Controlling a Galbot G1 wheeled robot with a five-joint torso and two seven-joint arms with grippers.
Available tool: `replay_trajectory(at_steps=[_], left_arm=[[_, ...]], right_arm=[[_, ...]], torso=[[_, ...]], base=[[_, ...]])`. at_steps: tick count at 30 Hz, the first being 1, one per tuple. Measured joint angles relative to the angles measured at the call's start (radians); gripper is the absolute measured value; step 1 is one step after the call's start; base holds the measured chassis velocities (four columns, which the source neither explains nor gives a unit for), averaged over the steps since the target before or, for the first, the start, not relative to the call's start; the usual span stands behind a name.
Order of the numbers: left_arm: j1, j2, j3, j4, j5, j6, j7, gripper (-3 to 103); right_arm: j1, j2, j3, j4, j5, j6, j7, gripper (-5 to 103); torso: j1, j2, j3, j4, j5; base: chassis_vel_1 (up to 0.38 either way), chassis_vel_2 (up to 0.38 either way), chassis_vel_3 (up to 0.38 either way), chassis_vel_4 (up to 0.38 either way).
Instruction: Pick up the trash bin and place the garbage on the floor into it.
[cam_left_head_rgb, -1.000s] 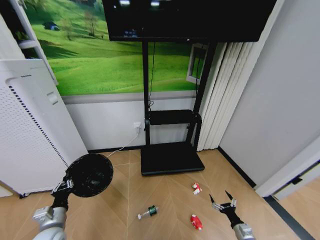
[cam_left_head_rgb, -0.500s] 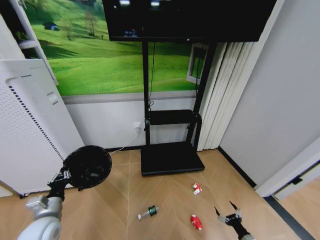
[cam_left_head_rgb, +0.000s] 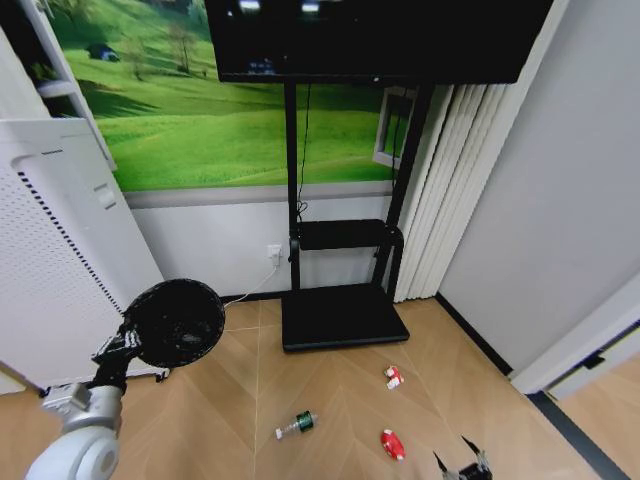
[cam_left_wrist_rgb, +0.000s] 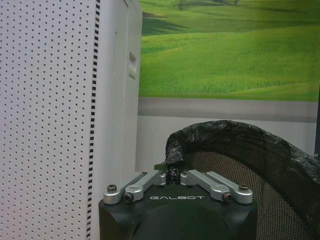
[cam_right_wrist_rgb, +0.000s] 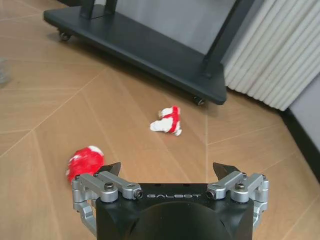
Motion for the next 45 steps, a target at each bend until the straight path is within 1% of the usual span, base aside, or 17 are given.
replay_trajectory(at_steps=[1, 2, 4, 5, 7, 8, 11, 13, 15, 18, 21, 25, 30, 32, 35, 42, 45], left_arm=[[0.003, -0.008, 0.004, 0.003, 0.012, -0.007, 0.002, 7], [0.003, -0.008, 0.004, 0.003, 0.012, -0.007, 0.002, 7], [0.007, -0.019, 0.013, 0.004, 0.019, -0.009, 0.002, 7], [0.007, -0.019, 0.013, 0.004, 0.019, -0.009, 0.002, 7], [0.010, -0.021, 0.016, -0.001, 0.021, -0.008, 0.000, 7], [0.010, -0.021, 0.016, -0.001, 0.021, -0.008, 0.000, 7], [0.026, -0.019, 0.006, -0.003, 0.021, -0.007, -0.001, 7], [0.034, -0.019, 0.000, -0.002, 0.021, -0.010, 0.000, 7], [0.040, -0.019, -0.005, 0.000, 0.021, -0.013, 0.002, 7], [0.055, -0.028, -0.008, 0.001, 0.026, -0.021, 0.007, 7], [0.066, -0.035, -0.008, -0.001, 0.034, -0.026, 0.010, 7], [0.091, -0.038, -0.011, -0.007, 0.045, -0.031, 0.013, 7], [0.110, -0.042, -0.023, -0.013, 0.051, -0.033, 0.012, 7], [0.119, -0.044, -0.028, -0.017, 0.053, -0.033, 0.012, 7], [0.148, -0.058, -0.042, -0.027, 0.061, -0.033, 0.012, 7], [0.193, -0.080, -0.065, -0.055, 0.064, -0.039, 0.014, 7], [0.202, -0.083, -0.071, -0.060, 0.065, -0.040, 0.015, 7]], right_arm=[[0.004, 0.015, 0.001, -0.015, -0.023, 0.005, -0.008, 100], [0.004, 0.015, 0.001, -0.015, -0.023, 0.005, -0.008, 100], [0.015, 0.036, 0.001, -0.035, -0.072, 0.012, -0.018, 100], [0.015, 0.036, 0.001, -0.035, -0.072, 0.012, -0.018, 100], [0.035, 0.054, 0.000, -0.066, -0.128, 0.022, -0.038, 100], [0.035, 0.054, 0.000, -0.066, -0.128, 0.022, -0.038, 100], [0.068, 0.068, -0.002, -0.127, -0.180, 0.029, -0.060, 100], [0.080, 0.073, -0.007, -0.144, -0.190, 0.026, -0.062, 100], [0.086, 0.078, -0.012, -0.150, -0.193, 0.017, -0.062, 100], [0.101, 0.093, -0.033, -0.147, -0.197, -0.018, -0.054, 100], [0.118, 0.100, -0.049, -0.153, -0.200, -0.033, -0.046, 100], [0.153, 0.098, -0.071, -0.194, -0.215, -0.031, -0.074, 100], [0.213, 0.088, -0.099, -0.268, -0.225, -0.018, -0.076, 100], [0.237, 0.085, -0.112, -0.290, -0.225, -0.020, -0.066, 100], [0.280, 0.084, -0.149, -0.313, -0.217, -0.050, -0.026, 100], [0.336, 0.090, -0.184, -0.362, -0.228, -0.082, 0.009, 100], [0.346, 0.091, -0.189, -0.371, -0.229, -0.087, 0.013, 100]], torso=[[0.000, 0.000, 0.000, 0.0000, 0.0002], [0.000, 0.000, 0.000, 0.0000, 0.0002], [0.000, 0.000, 0.000, -0.0001, 0.0002], [0.000, 0.000, 0.000, -0.0001, 0.0002], [0.000, 0.000, 0.000, -0.0001, 0.0003], [0.000, 0.000, 0.000, -0.0001, 0.0003], [0.000, 0.000, 0.000, -0.0001, 0.0000], [0.000, 0.000, 0.000, -0.0001, 0.0003], [0.000, 0.000, 0.000, 0.0000, 0.0005], [0.000, 0.000, 0.000, -0.0001, 0.0001], [0.000, 0.000, 0.000, -0.0001, 0.0002], [0.000, 0.000, 0.000, -0.0002, 0.0001], [0.000, 0.000, 0.000, 0.0000, 0.0003], [0.000, 0.000, 0.000, -0.0002, 0.0003], [0.000, 0.000, 0.000, 0.0001, 0.0002], [0.000, 0.000, 0.000, -0.0001, 0.0003], [0.000, 0.000, 0.000, 0.0000, 0.0002]], base=[[0.000, 0.000, 0.000, 0.000], [0.000, 0.000, 0.000, 0.000], [0.000, 0.000, 0.000, 0.000], [0.000, 0.000, 0.000, 0.000], [0.000, 0.000, 0.000, 0.000], [0.000, 0.000, 0.000, 0.000], [0.000, 0.000, 0.000, 0.000], [0.000, 0.000, 0.000, 0.000], [0.000, 0.000, 0.000, 0.000], [0.000, 0.000, 0.000, 0.000], [0.000, 0.000, 0.000, 0.000], [0.000, 0.000, 0.000, 0.000], [0.000, 0.000, 0.000, 0.000], [0.000, 0.000, 0.000, 0.000], [0.000, 0.000, 0.000, 0.000], [0.000, 0.000, 0.000, 0.000], [0.000, 0.000, 0.000, 0.000]])
